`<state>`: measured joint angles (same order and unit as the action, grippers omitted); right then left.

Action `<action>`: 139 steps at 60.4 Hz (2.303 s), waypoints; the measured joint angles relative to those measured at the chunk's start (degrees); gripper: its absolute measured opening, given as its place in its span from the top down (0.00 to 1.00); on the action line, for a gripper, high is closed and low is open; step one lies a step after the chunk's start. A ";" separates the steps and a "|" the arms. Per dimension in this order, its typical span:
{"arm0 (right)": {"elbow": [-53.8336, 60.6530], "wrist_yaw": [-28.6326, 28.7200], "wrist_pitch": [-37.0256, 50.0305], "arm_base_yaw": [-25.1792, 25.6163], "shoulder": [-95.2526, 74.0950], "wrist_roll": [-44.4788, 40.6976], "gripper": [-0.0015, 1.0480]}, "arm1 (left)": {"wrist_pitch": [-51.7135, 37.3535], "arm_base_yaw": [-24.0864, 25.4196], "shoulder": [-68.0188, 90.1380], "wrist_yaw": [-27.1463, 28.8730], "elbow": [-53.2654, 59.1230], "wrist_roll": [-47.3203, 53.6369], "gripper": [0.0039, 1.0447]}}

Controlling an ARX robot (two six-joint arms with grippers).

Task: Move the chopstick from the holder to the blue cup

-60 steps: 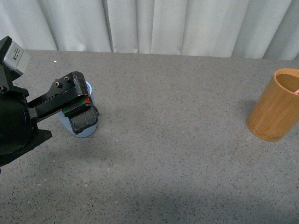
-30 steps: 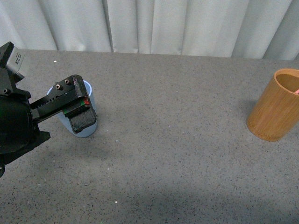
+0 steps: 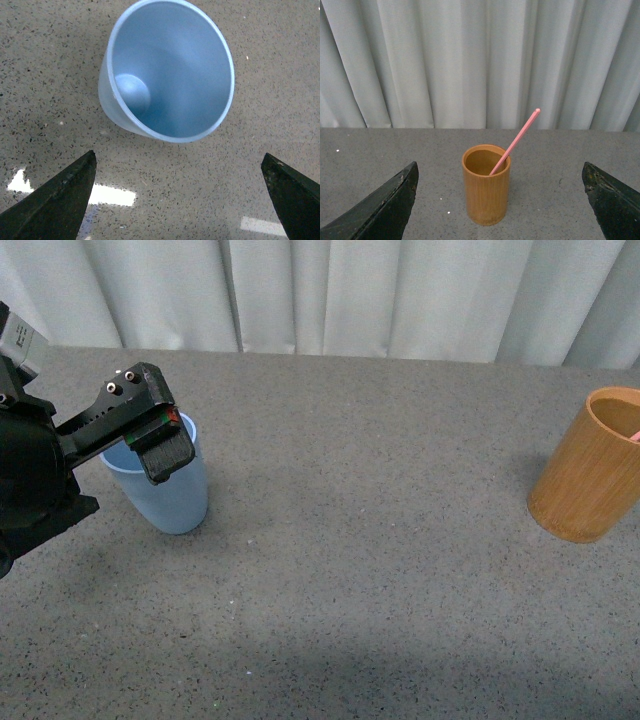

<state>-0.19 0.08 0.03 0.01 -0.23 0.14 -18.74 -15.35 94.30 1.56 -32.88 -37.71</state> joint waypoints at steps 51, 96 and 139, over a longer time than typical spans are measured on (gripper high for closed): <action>0.00 0.00 0.00 0.00 0.00 0.00 0.09 | -1.75 4.85 6.58 2.95 -3.04 -0.74 0.12; 0.00 0.00 0.00 0.00 0.00 0.00 0.09 | -5.60 3.21 4.07 -0.09 -1.79 3.13 0.97; 0.00 0.00 0.00 0.00 0.00 0.00 0.09 | -1.11 -10.62 1.53 4.74 -5.60 10.86 0.97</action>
<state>-0.19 0.08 0.03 0.01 -0.23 0.14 -19.86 -25.98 95.83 6.31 -38.48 -26.85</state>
